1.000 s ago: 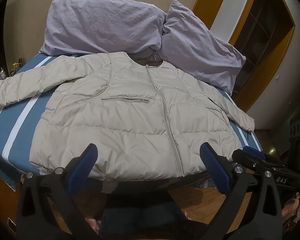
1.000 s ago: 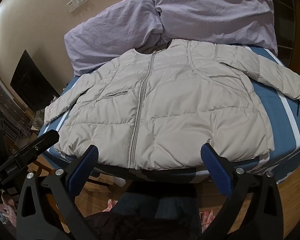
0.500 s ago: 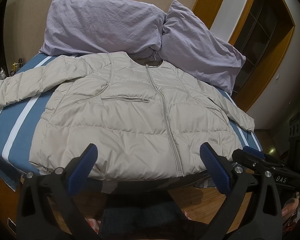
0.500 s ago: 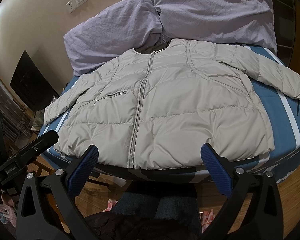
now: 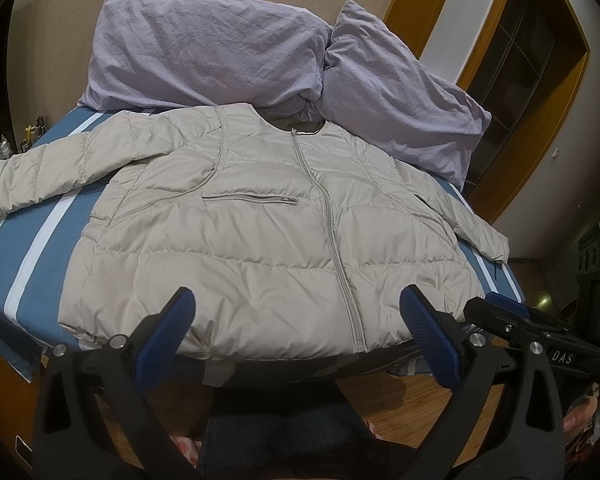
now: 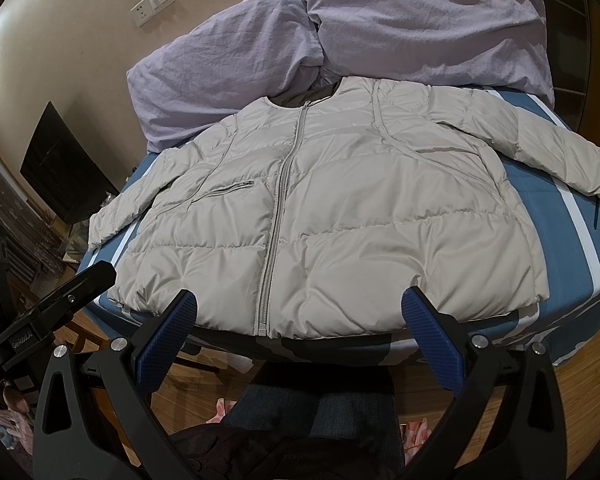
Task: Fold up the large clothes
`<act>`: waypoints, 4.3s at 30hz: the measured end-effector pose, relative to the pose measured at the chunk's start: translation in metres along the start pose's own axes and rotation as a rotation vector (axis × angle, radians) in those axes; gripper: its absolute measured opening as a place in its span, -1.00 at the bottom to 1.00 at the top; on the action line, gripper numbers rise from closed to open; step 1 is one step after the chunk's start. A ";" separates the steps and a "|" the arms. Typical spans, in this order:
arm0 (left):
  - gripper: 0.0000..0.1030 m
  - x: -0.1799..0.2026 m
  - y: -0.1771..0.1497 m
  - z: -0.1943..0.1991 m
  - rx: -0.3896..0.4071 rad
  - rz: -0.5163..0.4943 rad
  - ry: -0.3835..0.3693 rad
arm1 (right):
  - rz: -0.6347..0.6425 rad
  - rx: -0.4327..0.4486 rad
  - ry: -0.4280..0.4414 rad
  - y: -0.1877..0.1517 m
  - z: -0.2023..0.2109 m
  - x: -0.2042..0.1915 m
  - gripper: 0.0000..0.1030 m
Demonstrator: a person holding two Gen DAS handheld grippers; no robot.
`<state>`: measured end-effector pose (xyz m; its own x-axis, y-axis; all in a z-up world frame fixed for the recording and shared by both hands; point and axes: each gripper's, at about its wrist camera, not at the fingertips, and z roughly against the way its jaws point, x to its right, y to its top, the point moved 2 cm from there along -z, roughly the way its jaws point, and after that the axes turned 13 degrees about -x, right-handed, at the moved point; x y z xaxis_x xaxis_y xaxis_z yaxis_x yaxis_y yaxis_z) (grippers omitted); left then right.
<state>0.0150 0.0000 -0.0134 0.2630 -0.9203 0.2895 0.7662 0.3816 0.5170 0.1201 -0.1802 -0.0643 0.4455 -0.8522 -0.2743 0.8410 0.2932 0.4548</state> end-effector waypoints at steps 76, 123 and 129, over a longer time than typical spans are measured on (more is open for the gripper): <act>0.96 -0.066 0.122 -0.121 -0.079 0.054 0.315 | -0.317 0.013 -0.333 0.116 -0.052 0.163 0.97; 0.96 -0.081 0.107 -0.156 -0.085 0.062 0.314 | -0.602 0.242 -0.452 0.155 0.002 0.337 -0.53; 0.96 -0.079 0.094 -0.131 -0.052 0.058 0.304 | -0.391 0.215 -0.369 0.202 -0.022 0.256 -0.59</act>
<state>0.1431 0.0975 -0.0937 0.4648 -0.8834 0.0592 0.7714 0.4369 0.4628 0.4104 -0.3293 -0.0618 -0.0547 -0.9855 -0.1606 0.8230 -0.1356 0.5516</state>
